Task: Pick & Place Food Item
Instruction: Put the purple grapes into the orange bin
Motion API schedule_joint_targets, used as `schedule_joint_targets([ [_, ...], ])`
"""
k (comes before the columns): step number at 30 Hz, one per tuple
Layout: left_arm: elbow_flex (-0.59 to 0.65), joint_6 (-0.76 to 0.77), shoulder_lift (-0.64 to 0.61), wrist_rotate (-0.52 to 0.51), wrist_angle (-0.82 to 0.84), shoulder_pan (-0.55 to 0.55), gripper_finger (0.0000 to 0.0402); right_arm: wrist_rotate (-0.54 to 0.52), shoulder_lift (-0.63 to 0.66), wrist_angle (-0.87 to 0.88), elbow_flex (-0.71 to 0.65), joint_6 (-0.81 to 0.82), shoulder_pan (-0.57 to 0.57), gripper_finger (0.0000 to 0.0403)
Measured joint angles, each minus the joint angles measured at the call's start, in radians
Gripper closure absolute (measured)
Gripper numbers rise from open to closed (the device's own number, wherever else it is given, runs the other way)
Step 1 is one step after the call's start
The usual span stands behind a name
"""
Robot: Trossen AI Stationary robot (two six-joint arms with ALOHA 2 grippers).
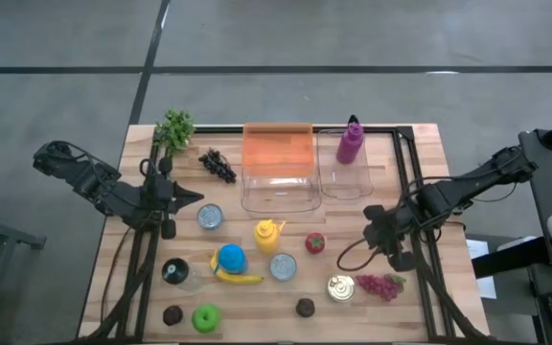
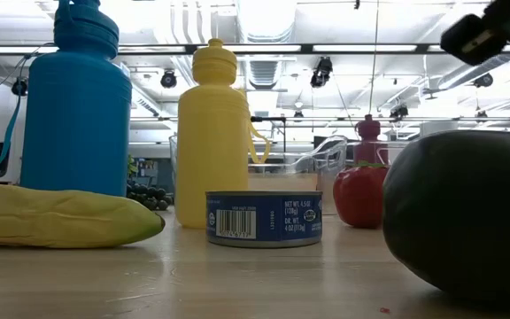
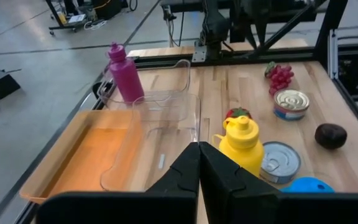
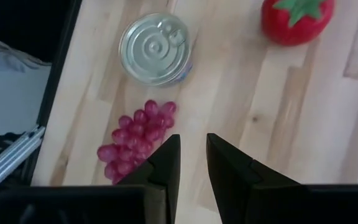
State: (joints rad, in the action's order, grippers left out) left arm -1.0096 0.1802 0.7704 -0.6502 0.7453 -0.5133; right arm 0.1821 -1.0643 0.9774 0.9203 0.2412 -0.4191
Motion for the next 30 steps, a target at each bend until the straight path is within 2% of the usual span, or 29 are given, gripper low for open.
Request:
schedule_joint_targets([
  [7, 0.0, 0.003, 0.0, 0.0, -0.012, 0.0, 0.0391, 0.011, -0.005, -0.089, -0.052, 0.014, 0.0, 0.0317],
  [15, 0.0, 0.004, 0.0, 0.0, -0.012, 0.001, 0.0391, 0.014, -0.023, -0.13, -0.095, 0.015, -0.013, 0.0257],
  [19, 0.0, 0.003, 0.0, 0.0, -0.012, 0.001, 0.0391, 0.119, -0.06, -0.223, -0.13, 0.014, -0.035, 0.0234],
  [22, 0.0, 0.003, 0.0, 0.0, -0.012, 0.001, 0.0391, 0.183, -0.099, -0.251, -0.141, 0.019, -0.05, 0.0228],
  [30, 0.0, 0.003, 0.0, 0.0, -0.012, 0.001, 0.0391, 0.185, -0.245, -0.252, -0.143, 0.04, -0.061, 0.0236],
])
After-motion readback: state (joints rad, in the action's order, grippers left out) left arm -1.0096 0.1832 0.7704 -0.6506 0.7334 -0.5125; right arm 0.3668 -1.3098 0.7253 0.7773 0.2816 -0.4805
